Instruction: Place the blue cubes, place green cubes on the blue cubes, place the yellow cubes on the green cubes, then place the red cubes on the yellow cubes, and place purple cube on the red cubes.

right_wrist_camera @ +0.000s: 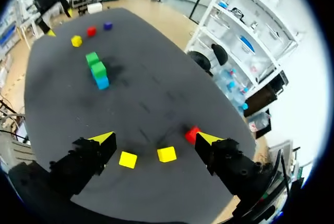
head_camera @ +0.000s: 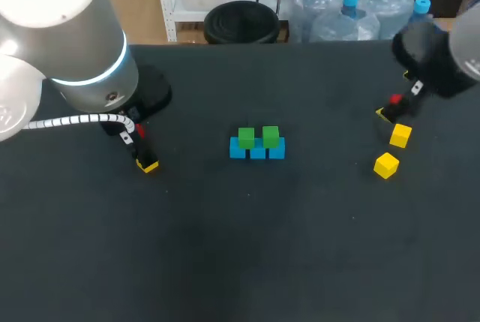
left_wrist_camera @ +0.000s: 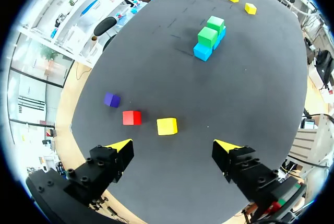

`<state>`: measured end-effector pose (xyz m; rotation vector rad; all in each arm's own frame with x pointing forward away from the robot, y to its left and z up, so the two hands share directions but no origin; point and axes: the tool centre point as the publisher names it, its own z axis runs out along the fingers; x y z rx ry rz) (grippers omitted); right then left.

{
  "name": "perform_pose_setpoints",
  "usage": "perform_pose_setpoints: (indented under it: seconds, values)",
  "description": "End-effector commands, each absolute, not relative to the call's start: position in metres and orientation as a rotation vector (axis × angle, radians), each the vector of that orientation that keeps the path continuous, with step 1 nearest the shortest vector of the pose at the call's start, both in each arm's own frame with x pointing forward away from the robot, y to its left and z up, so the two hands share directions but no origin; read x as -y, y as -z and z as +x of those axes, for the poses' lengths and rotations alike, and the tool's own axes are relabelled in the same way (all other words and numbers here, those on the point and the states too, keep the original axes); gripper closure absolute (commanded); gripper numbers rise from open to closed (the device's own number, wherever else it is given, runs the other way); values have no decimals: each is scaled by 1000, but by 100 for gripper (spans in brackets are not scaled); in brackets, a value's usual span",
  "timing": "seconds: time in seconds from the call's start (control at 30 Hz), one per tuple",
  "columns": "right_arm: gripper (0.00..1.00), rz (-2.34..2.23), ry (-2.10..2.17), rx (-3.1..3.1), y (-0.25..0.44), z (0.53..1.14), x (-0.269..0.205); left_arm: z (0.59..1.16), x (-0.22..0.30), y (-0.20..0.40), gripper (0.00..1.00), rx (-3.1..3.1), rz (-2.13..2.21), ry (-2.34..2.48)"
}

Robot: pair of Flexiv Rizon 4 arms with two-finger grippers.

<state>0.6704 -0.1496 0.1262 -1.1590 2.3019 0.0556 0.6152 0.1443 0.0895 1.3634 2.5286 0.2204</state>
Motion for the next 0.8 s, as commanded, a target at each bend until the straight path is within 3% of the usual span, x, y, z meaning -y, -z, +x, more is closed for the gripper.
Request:
perform_pose_setpoints:
  seconds: [0.03,0.53,0.8]
  values:
    - [0,-1198,-181,-2281,-134,665,152,617,-145,-90,0,-2530,1368,-216]
    - [0,-1264,-257,-2256,-157,655,122,617,-145,-90,0,-2530,1368,-216]
    - [0,-1030,-424,-2195,-177,662,116,617,-145,-90,0,-2530,1368,-216]
